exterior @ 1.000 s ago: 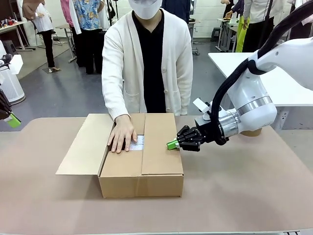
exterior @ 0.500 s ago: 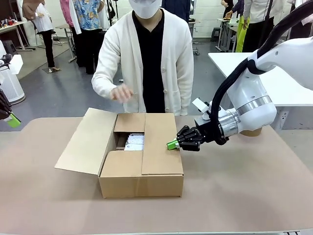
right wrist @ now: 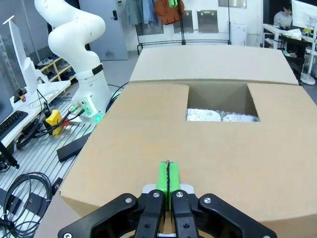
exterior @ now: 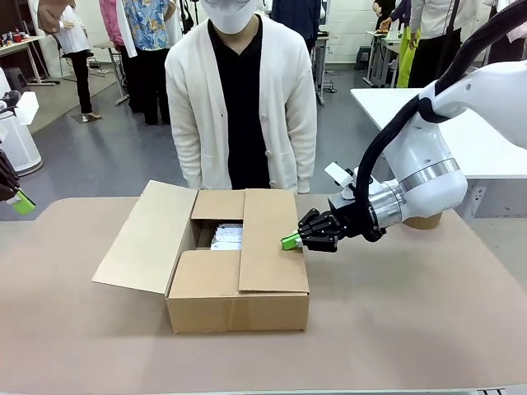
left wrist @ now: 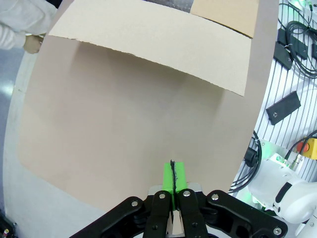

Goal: Wrap the clocks to prevent damage.
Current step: Push the right (or left) flap of the Package Box to close it, then push the left (or right) flap of the Package Box to close it.

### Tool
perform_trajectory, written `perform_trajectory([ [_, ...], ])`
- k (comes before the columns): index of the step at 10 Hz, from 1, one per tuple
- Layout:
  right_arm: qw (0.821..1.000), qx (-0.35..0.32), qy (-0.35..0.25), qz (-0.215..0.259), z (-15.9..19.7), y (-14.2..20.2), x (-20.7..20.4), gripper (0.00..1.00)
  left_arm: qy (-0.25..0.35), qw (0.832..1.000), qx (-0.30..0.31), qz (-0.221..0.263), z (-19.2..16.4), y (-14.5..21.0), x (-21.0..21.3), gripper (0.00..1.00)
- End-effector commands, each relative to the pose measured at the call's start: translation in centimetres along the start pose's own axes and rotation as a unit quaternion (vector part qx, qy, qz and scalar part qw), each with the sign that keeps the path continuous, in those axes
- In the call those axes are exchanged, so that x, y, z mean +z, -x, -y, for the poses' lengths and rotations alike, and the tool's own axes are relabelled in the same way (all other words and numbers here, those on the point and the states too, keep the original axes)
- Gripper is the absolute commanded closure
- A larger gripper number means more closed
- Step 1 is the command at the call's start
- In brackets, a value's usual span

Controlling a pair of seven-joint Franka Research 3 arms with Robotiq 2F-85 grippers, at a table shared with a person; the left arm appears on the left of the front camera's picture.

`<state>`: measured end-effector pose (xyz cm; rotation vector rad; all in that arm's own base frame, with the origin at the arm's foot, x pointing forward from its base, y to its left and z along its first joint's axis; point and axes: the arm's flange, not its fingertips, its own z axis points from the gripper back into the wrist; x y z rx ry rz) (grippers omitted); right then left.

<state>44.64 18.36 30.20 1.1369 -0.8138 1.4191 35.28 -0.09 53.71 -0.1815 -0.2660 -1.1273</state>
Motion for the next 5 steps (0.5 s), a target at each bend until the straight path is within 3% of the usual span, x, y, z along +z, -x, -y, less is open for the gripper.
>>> perform_trajectory([
  [1,1.000,-0.005,0.003,-0.003,0.00,0.44,-0.24,0.99,-0.003,1.000,-0.005,0.006,-0.19,0.13,-0.06,1.00],
  [5,1.000,-0.005,0.003,-0.003,0.00,0.44,-0.24,0.99,-0.003,1.000,-0.005,0.006,-0.19,0.13,-0.06,1.00],
])
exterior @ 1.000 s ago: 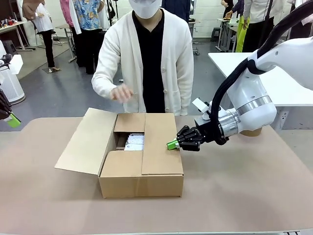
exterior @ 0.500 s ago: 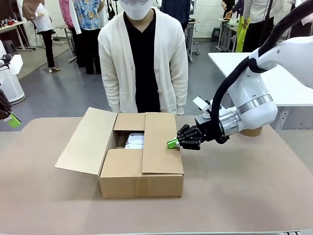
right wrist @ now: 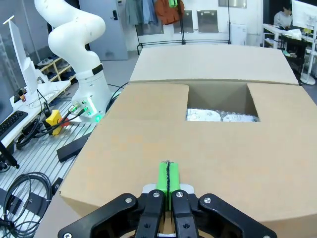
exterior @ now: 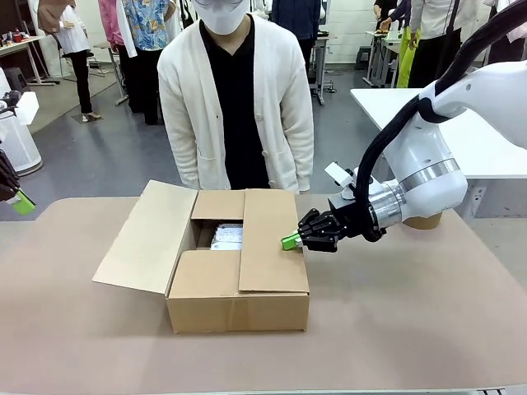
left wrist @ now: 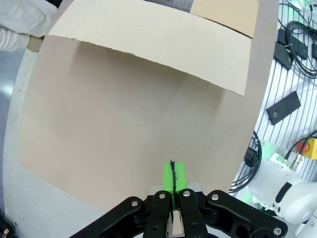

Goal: Wrap the clocks to prevent damage.
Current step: Push the left (or right) flap of the Package Box to close it.

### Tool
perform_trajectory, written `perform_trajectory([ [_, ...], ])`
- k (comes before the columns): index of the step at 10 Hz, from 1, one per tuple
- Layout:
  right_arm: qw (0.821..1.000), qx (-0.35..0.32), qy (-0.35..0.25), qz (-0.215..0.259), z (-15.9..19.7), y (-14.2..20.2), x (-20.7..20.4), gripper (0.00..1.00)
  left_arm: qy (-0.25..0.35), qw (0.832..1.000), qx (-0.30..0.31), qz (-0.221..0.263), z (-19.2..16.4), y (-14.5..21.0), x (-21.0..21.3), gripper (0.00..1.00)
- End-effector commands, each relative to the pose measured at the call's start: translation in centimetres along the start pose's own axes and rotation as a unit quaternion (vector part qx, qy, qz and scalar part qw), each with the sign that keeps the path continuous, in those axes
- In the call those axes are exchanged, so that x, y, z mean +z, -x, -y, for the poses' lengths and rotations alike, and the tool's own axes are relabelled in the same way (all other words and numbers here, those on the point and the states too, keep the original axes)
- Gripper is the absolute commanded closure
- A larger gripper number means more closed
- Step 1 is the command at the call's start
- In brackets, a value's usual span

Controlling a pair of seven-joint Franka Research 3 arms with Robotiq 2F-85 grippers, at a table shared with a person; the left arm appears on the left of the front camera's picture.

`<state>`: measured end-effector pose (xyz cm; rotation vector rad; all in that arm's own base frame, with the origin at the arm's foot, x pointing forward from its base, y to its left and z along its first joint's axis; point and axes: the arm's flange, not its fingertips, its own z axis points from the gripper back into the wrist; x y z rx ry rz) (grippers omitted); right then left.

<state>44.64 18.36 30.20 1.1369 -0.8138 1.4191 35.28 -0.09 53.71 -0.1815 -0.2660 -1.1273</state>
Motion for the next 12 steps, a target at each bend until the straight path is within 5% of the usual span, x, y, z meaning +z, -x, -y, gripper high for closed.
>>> perform_trajectory([
  [1,1.000,-0.005,0.003,-0.003,0.00,0.44,-0.24,0.99,-0.003,1.000,-0.005,0.006,-0.19,0.13,-0.06,1.00],
  [12,1.000,-0.005,0.003,-0.003,0.00,0.44,-0.24,0.99,0.000,1.000,0.000,0.000,0.00,0.00,0.00,1.00],
])
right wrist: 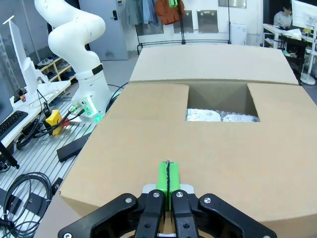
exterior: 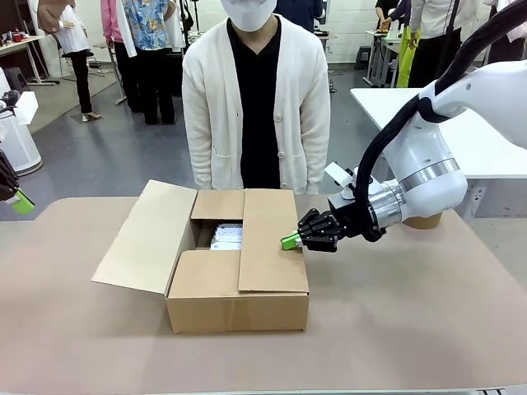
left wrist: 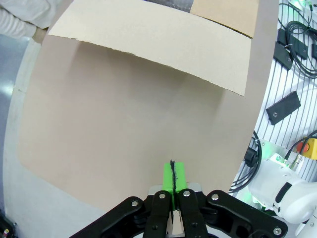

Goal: Wrap the clocks to prevent damage.
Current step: Push the left (or right) flap of the Package Box to close it.

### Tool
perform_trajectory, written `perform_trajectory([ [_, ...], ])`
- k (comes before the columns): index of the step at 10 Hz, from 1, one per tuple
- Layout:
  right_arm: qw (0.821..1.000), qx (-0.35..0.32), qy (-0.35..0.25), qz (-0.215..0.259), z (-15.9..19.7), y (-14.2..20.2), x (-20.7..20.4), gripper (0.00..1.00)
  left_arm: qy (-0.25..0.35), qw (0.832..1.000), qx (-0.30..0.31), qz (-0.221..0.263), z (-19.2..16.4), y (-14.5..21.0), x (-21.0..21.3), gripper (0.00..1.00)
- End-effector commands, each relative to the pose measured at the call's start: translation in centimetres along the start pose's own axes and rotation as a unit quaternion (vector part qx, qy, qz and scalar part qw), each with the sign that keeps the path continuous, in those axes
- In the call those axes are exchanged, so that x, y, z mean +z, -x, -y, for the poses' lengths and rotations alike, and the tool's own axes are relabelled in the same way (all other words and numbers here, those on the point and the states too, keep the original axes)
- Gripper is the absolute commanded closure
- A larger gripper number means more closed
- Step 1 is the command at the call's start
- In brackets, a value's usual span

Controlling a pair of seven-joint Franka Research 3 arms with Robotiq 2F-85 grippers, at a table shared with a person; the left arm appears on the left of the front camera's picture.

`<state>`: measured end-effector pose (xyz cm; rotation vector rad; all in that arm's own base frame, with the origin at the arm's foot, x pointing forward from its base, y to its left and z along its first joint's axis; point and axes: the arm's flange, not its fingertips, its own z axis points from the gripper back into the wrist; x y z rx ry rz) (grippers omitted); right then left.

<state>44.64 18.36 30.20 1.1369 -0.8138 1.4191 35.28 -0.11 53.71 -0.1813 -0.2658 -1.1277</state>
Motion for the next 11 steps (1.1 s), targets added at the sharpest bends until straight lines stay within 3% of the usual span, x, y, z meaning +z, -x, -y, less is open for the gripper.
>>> perform_trajectory([
  [1,1.000,-0.005,0.003,-0.003,0.0,0.4,-0.2,0.99,-0.005,0.985,-0.170,0.024,-2.9,-0.4,-1.6,1.00],
  [3,1.000,-0.005,0.003,-0.003,0.0,0.4,-0.2,0.99,0.010,0.962,-0.259,0.083,-4.8,0.8,-6.3,1.00],
  [4,1.000,-0.005,0.003,-0.003,0.0,0.4,-0.2,0.99,0.017,0.954,-0.288,0.083,-6.9,0.3,-7.7,1.00],
  [6,1.000,-0.005,0.003,-0.003,0.0,0.4,-0.2,0.99,0.034,0.949,-0.292,0.114,-8.1,0.3,-10.5,1.00],
  [8,1.000,-0.005,0.003,-0.003,0.0,0.4,-0.2,0.99,0.052,0.967,-0.217,0.121,-6.8,0.7,-9.9,1.00],
  [9,1.000,-0.005,0.003,-0.003,0.0,0.4,-0.2,0.99,0.025,0.953,-0.284,0.102,-7.2,0.6,-11.4,1.00],
  [11,1.000,-0.005,0.003,-0.003,0.0,0.4,-0.2,0.99,0.025,0.953,-0.284,0.102,-7.2,0.6,-11.4,1.00],
])
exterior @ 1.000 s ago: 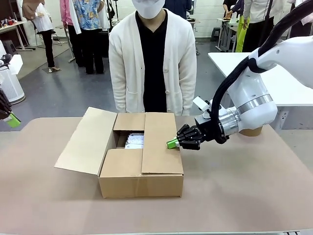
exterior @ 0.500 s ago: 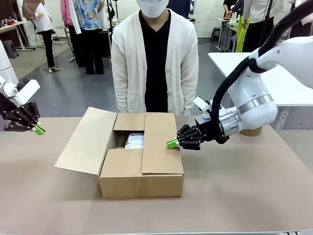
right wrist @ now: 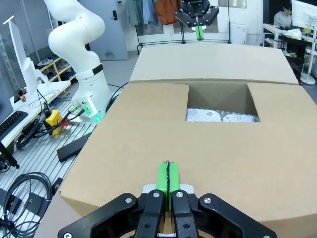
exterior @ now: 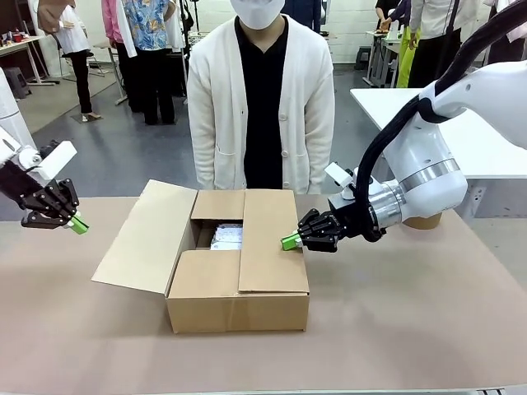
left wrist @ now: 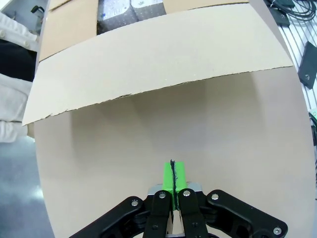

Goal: Wrap the clocks to prevent damage.
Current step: Push the left (or right) flap of the Package Box to close it.

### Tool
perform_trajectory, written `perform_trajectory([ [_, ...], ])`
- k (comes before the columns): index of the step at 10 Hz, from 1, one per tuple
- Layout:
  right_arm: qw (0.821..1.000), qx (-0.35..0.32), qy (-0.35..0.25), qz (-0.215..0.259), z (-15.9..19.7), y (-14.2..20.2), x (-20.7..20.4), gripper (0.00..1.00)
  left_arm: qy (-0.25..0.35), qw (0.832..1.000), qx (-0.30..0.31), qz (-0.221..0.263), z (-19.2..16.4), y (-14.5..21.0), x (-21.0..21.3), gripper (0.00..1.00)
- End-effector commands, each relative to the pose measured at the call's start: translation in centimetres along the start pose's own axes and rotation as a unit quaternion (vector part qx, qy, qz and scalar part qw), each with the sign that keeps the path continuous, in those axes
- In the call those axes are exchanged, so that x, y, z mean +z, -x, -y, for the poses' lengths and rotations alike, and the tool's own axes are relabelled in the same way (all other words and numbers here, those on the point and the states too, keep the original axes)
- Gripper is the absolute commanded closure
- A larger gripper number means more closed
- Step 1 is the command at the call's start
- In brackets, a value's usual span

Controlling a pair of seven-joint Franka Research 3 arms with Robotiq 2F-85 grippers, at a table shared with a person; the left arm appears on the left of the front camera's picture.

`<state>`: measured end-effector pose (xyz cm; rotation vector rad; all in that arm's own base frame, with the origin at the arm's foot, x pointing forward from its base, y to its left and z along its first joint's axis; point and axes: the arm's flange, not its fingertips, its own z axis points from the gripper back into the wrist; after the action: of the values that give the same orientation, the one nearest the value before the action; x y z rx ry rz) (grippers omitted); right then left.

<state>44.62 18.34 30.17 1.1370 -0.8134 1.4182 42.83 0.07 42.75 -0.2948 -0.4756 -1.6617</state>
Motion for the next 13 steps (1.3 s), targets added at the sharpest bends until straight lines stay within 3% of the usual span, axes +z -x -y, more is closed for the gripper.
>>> perform_trajectory([
  [1,1.000,-0.004,0.003,-0.003,0.0,0.4,-0.2,0.99,-0.007,1.000,-0.017,-0.001,0.0,0.3,0.0,1.00],
  [2,1.000,-0.004,0.003,-0.003,0.0,0.4,-0.2,0.99,0.000,1.000,0.000,0.000,0.0,0.0,0.0,1.00],
  [3,1.000,-0.004,0.003,-0.003,0.0,0.4,-0.2,0.99,0.002,0.999,-0.005,0.033,-1.8,0.6,-1.3,1.00],
  [5,1.000,-0.004,0.003,-0.003,0.0,0.4,-0.2,0.99,-0.011,0.994,0.017,0.106,-0.2,1.3,-3.9,1.00],
  [9,1.000,-0.004,0.003,-0.003,0.0,0.4,-0.2,0.99,0.019,0.988,0.037,0.151,0.0,1.7,-8.9,1.00],
  [13,1.000,-0.004,0.003,-0.003,0.0,0.4,-0.2,0.99,0.065,0.952,0.051,0.296,-0.2,3.8,-13.2,1.00],
])
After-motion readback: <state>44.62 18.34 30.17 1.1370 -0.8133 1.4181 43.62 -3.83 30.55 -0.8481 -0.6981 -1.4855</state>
